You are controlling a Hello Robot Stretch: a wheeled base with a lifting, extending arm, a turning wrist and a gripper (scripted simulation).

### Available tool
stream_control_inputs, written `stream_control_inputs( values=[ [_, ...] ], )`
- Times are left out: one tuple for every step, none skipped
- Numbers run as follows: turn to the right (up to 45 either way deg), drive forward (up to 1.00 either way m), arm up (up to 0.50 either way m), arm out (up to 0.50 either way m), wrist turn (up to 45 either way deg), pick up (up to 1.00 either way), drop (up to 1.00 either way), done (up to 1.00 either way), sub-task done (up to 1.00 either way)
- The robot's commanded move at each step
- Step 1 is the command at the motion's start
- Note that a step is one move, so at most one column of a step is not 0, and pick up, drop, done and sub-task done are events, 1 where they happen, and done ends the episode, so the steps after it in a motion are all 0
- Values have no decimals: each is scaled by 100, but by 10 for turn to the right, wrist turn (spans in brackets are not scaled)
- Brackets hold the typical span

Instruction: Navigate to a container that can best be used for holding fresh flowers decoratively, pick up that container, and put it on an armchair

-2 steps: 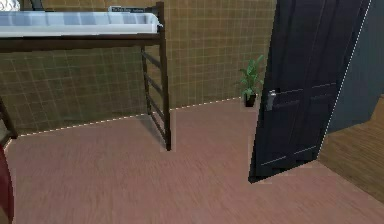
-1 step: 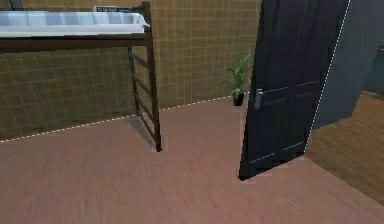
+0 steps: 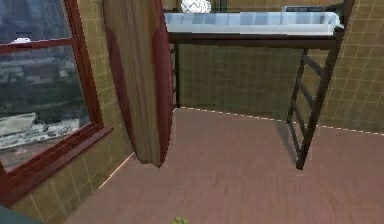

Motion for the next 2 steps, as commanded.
stream_control_inputs(
  values=[
    [-450,0,0,0,0,0,0,0,0],
    [-450,0,0,0,0,0,0,0,0]
  ],
)
